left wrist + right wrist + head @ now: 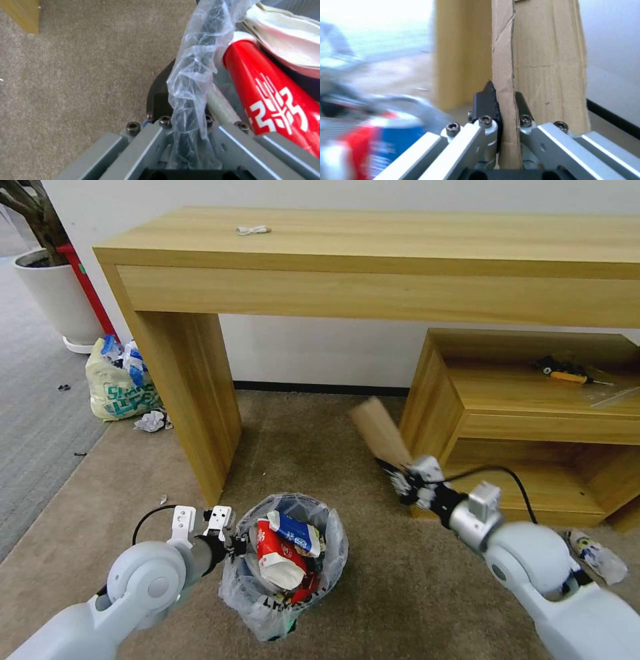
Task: Pick up the trash bin and place the garbage on the floor into it.
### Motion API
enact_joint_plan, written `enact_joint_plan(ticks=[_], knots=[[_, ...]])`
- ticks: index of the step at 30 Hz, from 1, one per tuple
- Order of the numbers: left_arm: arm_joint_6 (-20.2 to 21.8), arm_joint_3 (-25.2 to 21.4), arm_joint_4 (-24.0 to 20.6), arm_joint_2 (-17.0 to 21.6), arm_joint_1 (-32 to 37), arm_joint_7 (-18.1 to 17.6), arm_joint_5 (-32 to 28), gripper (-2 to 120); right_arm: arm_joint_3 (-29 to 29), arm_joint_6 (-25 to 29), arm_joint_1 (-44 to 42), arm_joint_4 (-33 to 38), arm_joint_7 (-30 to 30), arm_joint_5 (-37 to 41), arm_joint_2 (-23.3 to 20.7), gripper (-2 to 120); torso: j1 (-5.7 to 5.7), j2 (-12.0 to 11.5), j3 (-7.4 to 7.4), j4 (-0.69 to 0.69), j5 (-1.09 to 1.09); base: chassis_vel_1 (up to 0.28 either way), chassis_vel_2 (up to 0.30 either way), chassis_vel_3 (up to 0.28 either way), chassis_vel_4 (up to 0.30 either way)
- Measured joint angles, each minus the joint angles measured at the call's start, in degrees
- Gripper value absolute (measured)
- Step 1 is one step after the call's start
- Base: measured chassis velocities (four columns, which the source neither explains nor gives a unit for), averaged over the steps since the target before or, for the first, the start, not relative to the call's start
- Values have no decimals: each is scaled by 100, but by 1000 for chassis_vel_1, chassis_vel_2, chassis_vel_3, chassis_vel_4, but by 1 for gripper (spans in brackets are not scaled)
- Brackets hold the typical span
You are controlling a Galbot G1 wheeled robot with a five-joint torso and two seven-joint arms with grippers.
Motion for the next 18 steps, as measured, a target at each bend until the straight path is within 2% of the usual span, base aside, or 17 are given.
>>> enact_joint_plan(ticks=[2,3,6,7,9,18], knots=[[0,45,18,38,-56,16,-1,0,-536,-146,302,178,-65,244,-164,0,0,0,0,0,-1,0,0,0,0],[0,45,18,38,-56,16,-1,0,-536,-146,302,178,-65,244,-164,0,0,0,0,0,-1,0,0,0,0],[0,77,26,69,-119,33,-32,0,-1247,-259,669,234,-95,367,-255,0,0,0,0,-1,-1,0,0,0,0],[0,77,26,69,-119,33,-32,0,-1247,-259,669,234,-95,367,-255,0,0,0,0,-1,-1,0,0,0,0],[0,78,4,103,-120,33,-68,0,-1697,-331,865,168,-133,364,-246,0,0,0,0,-1,0,0,0,0,0],[0,-30,-140,243,-60,11,-200,0,-2401,-546,1066,-94,-149,339,-116,0,0,0,0,0,1,0,0,0,0]])
